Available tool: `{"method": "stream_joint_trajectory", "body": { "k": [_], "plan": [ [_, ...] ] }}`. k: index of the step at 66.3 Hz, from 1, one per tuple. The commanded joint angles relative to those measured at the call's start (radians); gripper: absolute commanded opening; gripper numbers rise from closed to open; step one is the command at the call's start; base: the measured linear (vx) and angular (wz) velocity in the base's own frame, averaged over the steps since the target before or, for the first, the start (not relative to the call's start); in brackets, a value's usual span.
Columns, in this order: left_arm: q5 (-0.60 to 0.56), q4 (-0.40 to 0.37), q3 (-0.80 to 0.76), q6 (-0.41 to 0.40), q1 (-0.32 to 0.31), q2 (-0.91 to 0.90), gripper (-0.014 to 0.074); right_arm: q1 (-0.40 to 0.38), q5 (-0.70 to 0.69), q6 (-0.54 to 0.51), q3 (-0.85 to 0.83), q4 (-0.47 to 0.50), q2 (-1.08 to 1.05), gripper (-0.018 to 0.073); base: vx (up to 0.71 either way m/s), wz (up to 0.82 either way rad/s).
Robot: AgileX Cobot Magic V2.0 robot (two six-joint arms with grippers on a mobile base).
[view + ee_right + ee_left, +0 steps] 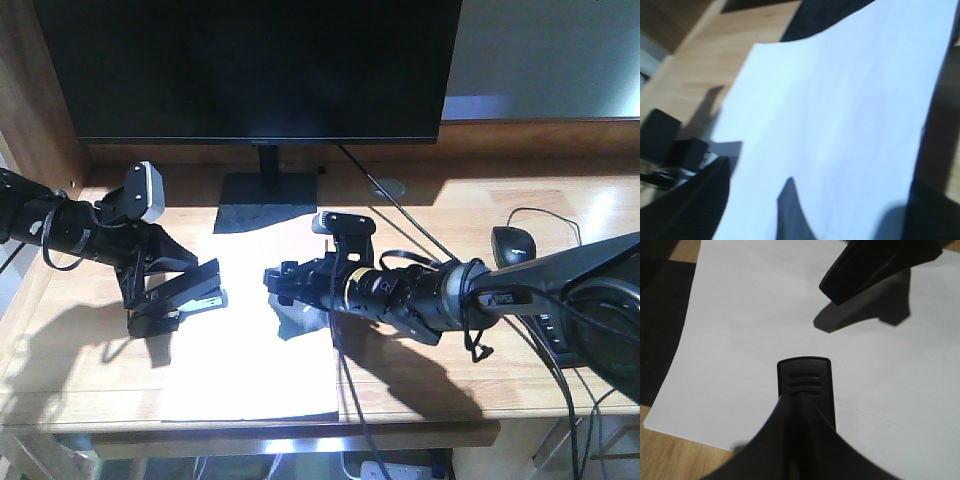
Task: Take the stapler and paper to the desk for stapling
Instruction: 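Lay the paper flat under the stapler and open the right gripper, then lift the right gripper away from the paper toward the keyboard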
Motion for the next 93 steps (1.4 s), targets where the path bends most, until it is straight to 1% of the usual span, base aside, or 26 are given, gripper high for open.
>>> {"method": "stream_joint_trajectory", "body": {
  "k": [1, 8, 13, 25, 36, 46, 56, 64, 76, 81, 85, 93],
  "plan": [
    [0.028, -0.056, -0.022, -0.008, -0.005, -0.052, -0.0007, -0.006, 0.023, -0.094, -0.025, 0.036, -0.106, 0.0606, 0.00, 0.00],
    [0.028, -0.056, -0.022, -0.008, -0.005, -0.052, -0.0007, -0.007, 0.120, -0.214, -0.025, 0.047, -0.160, 0.0594, 0.00, 0.00],
    [0.028, -0.056, -0.022, -0.008, -0.005, -0.052, -0.0007, -0.014, 0.190, -0.272, -0.025, 0.049, -0.203, 0.0585, 0.00, 0.00],
    [0.029, -0.056, -0.022, -0.008, -0.005, -0.052, -0.0007, -0.049, 0.332, -0.292, -0.023, 0.044, -0.297, 0.0581, 0.00, 0.00],
    [0.029, -0.056, -0.022, -0.008, -0.005, -0.052, -0.0007, -0.089, 0.433, -0.322, -0.023, 0.042, -0.412, 0.0581, 0.00, 0.00],
    [0.029, -0.056, -0.022, -0.008, -0.005, -0.052, -0.0007, -0.096, 0.518, -0.381, -0.023, 0.020, -0.531, 0.0581, 0.00, 0.00],
    [0.029, -0.056, -0.022, -0.008, -0.005, -0.052, -0.0007, -0.096, 0.590, -0.385, -0.020, 0.009, -0.659, 0.0581, 0.00, 0.00],
    [0.029, -0.056, -0.022, -0.008, -0.005, -0.052, -0.0007, -0.096, 0.637, -0.386, -0.020, -0.017, -0.748, 0.0581, 0.00, 0.00],
    [0.029, -0.056, -0.022, -0.008, -0.005, -0.052, -0.0007, -0.096, 0.732, -0.392, -0.019, -0.021, -0.853, 0.0581, 0.00, 0.00],
    [0.029, -0.056, -0.022, -0.008, -0.005, -0.052, -0.0007, -0.096, 0.729, -0.419, 0.011, -0.033, -0.895, 0.0581, 0.00, 0.00],
    [0.029, -0.056, -0.022, -0.008, -0.005, -0.052, -0.0007, -0.096, 0.705, -0.421, 0.059, -0.035, -0.932, 0.0581, 0.00, 0.00],
    [0.029, -0.056, -0.022, -0.008, -0.005, -0.052, -0.0007, -0.096, 0.637, -0.418, 0.192, -0.034, -1.026, 0.0581, 0.00, 0.00]
  ]
}}
